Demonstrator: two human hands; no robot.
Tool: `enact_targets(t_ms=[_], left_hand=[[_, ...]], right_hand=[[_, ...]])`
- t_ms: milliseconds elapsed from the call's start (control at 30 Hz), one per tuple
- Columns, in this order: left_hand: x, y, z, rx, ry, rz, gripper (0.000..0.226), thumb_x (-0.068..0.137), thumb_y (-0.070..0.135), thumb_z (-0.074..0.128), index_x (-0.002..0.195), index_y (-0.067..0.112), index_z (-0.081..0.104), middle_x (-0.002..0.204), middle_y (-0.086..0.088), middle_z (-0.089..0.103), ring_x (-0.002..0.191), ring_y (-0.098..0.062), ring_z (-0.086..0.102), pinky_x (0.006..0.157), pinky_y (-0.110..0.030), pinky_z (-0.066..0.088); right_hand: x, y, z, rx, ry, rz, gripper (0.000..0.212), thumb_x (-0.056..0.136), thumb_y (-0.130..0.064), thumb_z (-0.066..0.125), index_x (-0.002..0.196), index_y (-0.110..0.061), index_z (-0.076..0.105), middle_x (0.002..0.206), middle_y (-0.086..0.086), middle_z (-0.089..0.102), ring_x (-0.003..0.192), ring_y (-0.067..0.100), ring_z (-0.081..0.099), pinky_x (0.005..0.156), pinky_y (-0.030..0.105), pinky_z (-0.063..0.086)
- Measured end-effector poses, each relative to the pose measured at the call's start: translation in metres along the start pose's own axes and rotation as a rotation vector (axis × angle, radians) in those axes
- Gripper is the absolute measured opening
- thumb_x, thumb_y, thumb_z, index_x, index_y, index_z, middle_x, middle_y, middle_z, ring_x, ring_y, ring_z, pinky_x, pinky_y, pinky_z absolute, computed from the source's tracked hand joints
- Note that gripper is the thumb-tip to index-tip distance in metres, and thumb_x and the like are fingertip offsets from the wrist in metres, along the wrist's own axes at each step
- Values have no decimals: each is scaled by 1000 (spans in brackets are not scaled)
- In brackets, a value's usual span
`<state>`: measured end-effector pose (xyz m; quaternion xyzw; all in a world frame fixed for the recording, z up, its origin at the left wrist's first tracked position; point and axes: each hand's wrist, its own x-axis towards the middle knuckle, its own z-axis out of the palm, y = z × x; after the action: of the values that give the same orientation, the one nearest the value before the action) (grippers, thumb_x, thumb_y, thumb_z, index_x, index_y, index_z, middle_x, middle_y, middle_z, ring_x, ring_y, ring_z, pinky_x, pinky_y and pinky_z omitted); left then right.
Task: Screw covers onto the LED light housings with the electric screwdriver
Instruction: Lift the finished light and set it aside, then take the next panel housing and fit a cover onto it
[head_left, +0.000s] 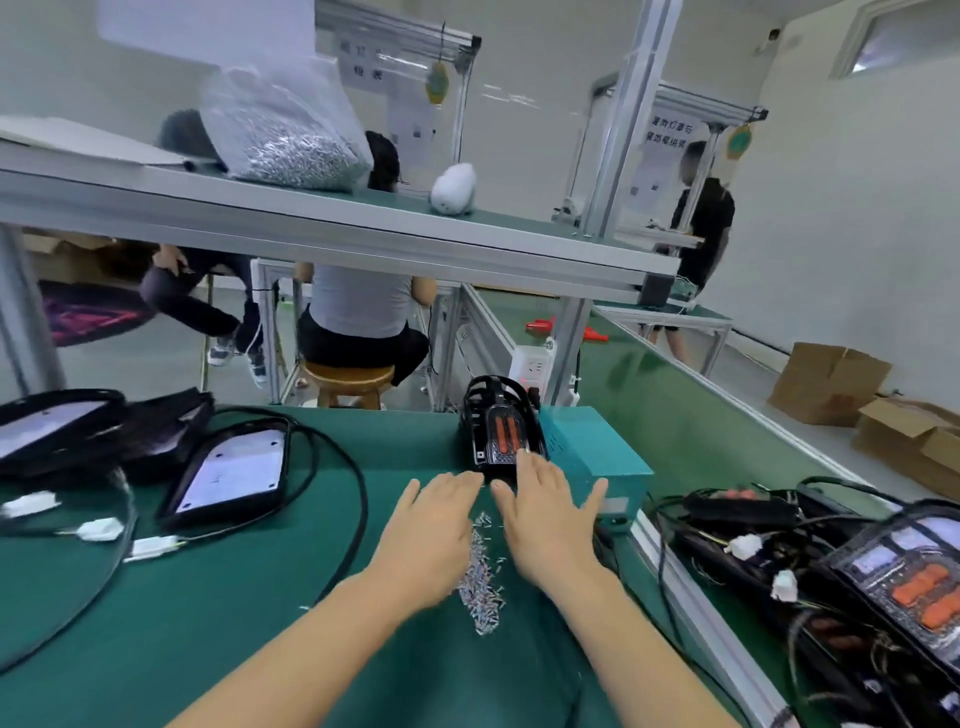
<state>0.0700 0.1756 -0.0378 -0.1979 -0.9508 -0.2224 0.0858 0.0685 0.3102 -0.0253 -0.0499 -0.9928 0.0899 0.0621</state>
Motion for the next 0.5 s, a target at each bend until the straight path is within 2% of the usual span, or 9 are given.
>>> enact_targets(t_ms=[200, 367, 500], left_hand=[[-34, -85, -36, 115, 145, -183, 55, 98, 20, 39, 149, 27, 19, 156, 13, 16, 144, -7, 8, 117, -35, -1], [-67, -155, -63, 148, 296, -322, 52, 95, 14, 42, 146, 24, 33, 153, 9, 27, 143, -9, 15, 117, -32, 1], [-78, -201, -81, 296, 305, -428, 55, 96, 14, 38, 148, 24, 24, 155, 10, 20, 144, -9, 11, 118, -33, 2]], right_hand=[[10, -83, 36, 21, -87, -163, 56, 106, -45, 20, 156, -20, 10, 161, -5, 17, 149, 13, 11, 113, 64, -7], [16, -140, 58, 39, -148, -254, 55, 106, -44, 21, 155, -20, 14, 159, -5, 21, 148, 14, 14, 113, 64, -10], [18, -177, 69, 53, -179, -302, 56, 106, -43, 21, 156, -19, 12, 161, -3, 18, 149, 14, 12, 112, 63, -13]])
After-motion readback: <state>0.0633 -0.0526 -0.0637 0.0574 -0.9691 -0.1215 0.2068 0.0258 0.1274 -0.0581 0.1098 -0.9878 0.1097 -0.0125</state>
